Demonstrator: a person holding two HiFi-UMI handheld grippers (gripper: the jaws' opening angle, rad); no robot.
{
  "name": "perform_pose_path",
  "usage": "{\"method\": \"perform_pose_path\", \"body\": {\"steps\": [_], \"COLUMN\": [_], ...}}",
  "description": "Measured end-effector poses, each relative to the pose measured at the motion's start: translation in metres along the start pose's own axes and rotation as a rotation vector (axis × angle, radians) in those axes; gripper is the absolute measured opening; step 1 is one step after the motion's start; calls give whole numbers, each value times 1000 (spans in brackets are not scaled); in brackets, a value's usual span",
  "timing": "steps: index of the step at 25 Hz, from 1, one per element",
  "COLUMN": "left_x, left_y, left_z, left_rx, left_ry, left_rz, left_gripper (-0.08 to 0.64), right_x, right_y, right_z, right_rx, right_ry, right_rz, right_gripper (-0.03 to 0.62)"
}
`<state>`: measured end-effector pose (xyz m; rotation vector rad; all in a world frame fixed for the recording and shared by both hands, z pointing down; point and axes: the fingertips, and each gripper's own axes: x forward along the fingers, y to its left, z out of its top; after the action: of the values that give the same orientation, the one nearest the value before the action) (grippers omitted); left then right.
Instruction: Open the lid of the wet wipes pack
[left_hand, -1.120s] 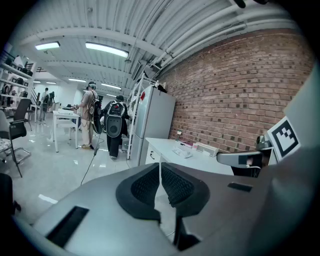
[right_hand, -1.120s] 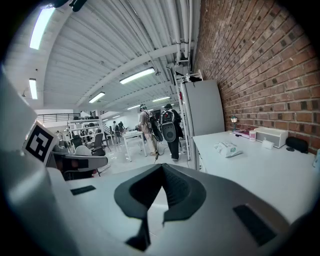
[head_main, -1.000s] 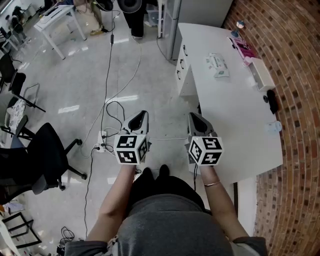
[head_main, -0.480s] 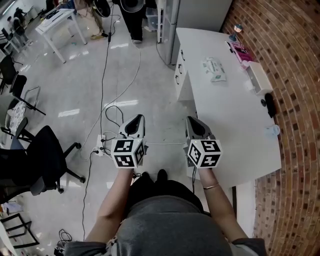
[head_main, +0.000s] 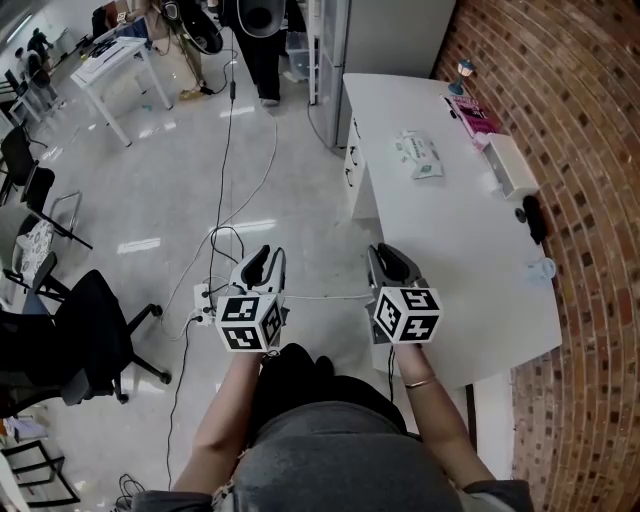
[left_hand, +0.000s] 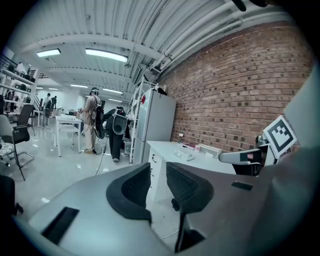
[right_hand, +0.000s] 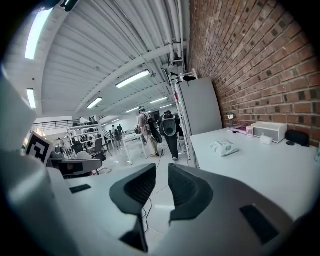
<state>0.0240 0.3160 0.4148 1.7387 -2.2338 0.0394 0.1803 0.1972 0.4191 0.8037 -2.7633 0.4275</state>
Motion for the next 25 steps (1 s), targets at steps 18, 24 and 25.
{"method": "perform_pose_path", "body": {"steps": [18,24,25], "left_x": [95,154,163], "left_y": [28,59,65], "left_z": [18,34,37], "left_rx": [3,0,-1], "left_ry": [29,45,48], "left_rz": [-86,-127,-131], "left_gripper": [118,118,118], "right_x": [68,121,129], "right_y": [-45,-61,-63], "right_z": [17,34,37], "right_rx": [48,42,41], "right_ry": [30,51,54], "right_rz": [-96,-157,-167], "right_gripper": [163,172,173]}}
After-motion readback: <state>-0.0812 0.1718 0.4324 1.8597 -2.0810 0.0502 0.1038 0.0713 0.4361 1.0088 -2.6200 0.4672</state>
